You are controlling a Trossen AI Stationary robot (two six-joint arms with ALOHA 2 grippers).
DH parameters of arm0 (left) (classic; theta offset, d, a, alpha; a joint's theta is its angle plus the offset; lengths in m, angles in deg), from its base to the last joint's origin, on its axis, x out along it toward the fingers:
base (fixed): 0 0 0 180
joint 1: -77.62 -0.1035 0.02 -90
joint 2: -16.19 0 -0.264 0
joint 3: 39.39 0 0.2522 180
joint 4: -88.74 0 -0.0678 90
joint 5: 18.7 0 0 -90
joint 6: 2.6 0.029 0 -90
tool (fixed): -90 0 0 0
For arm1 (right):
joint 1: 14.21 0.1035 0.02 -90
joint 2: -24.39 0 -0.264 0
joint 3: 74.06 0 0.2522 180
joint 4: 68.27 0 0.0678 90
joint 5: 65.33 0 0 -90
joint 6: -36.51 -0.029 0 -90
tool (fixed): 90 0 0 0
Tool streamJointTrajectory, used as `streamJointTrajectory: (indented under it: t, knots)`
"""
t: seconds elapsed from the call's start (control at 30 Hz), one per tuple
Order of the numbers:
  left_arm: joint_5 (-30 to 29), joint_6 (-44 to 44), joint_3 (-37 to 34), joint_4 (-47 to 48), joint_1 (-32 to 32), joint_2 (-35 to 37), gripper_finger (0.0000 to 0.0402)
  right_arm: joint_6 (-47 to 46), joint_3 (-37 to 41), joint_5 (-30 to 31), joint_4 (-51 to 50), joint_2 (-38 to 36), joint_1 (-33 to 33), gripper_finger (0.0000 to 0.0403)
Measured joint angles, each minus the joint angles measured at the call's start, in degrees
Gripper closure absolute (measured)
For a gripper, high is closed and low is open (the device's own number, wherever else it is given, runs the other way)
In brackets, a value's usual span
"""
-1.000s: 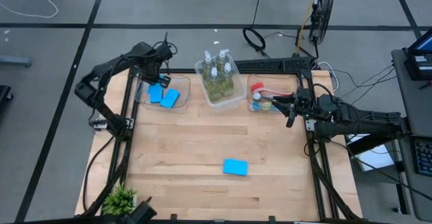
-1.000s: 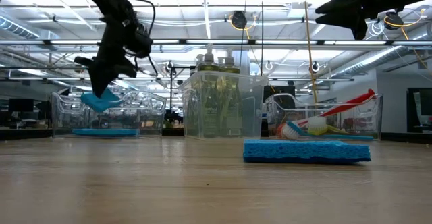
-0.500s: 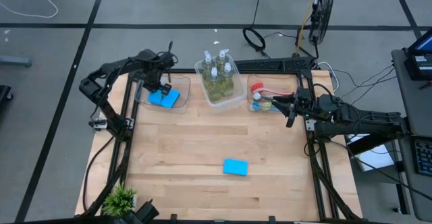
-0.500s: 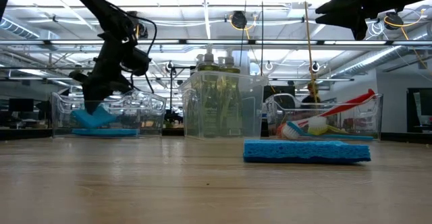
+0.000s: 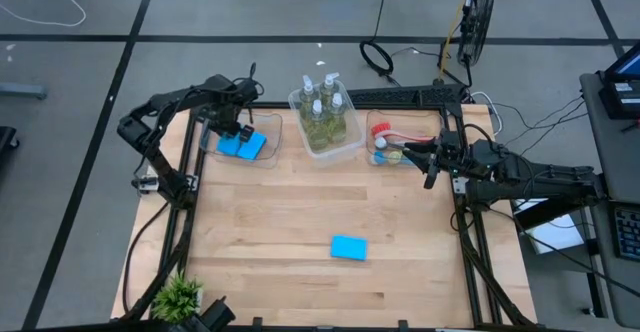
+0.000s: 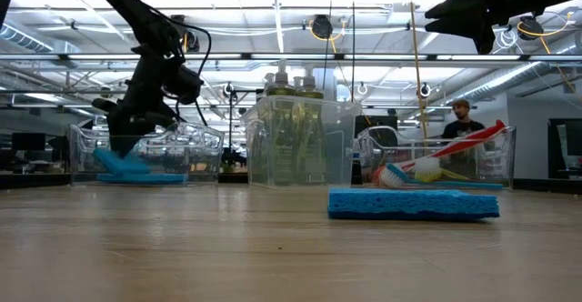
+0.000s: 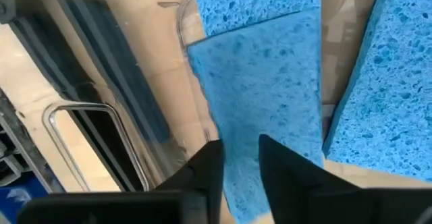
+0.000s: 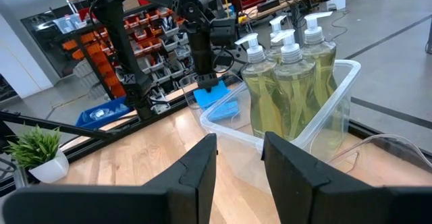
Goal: Pick & Place Kitchen Sink Supplies
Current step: Put the blue sponge into the left transparent bin
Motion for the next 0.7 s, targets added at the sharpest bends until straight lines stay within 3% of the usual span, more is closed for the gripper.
streamJointTrajectory:
  t: [0.23, 0.43, 0.7]
  knots:
    - [-1.0, 0.1, 4.0, 5.1, 0.0, 0.8, 0.0238, 0.0, 0.0, 0.0, 0.0, 0.0, 0.0, 0.0293]
    - [-0.5, -2.2, 9.4, 9.5, 0.6, 6.6, 0.0187, 0.1, 0.0, 0.0, 0.0, 0.0, 0.0, 0.0293]
    - [13.5, -10.5, 16.8, 8.2, 8.8, 19.5, 0.0164, 0.2, 0.0, 0.0, 0.0, 0.0, 0.0, 0.0293]
